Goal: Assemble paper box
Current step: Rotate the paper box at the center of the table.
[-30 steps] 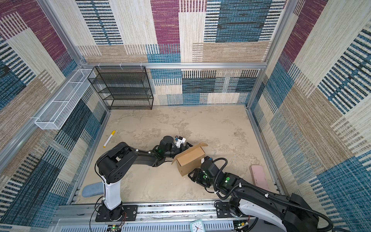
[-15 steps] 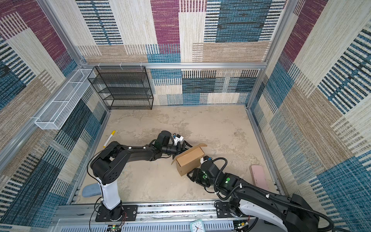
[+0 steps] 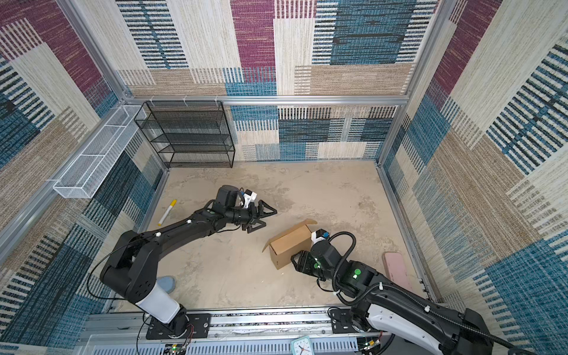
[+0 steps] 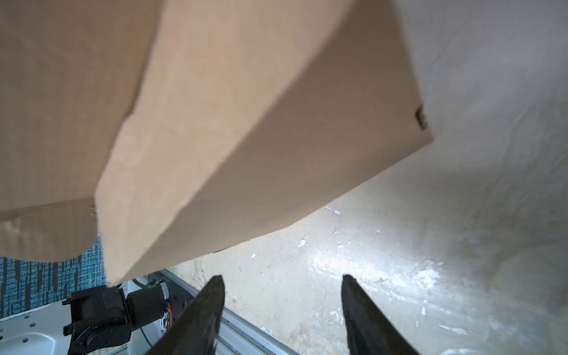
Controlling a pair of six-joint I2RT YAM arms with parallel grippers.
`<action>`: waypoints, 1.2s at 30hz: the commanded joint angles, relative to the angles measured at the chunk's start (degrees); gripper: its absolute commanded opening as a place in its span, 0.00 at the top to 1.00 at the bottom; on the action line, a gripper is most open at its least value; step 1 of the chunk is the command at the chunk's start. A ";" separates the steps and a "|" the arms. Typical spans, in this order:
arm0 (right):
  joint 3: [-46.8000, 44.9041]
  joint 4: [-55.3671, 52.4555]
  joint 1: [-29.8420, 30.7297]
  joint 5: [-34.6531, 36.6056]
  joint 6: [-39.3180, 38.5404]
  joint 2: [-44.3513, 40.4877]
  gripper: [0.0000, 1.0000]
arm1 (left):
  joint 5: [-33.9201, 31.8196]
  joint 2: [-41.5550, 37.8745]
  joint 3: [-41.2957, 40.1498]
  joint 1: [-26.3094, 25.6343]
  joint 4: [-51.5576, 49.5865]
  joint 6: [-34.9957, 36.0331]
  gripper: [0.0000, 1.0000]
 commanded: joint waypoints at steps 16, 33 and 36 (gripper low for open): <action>9.53 -15.83 -11.29 9.76 -8.83 -5.29 0.26 | -26.14 -36.14 -22.93 -5.70 -16.42 -2.01 0.03; -2.84 5.72 -29.06 -3.39 -7.76 5.15 0.26 | -33.58 -38.68 -37.74 -19.23 -6.00 -15.71 0.03; -4.32 8.49 -30.64 -4.31 -8.11 6.13 0.26 | -33.80 -36.51 -39.37 -20.23 -1.68 -17.16 0.03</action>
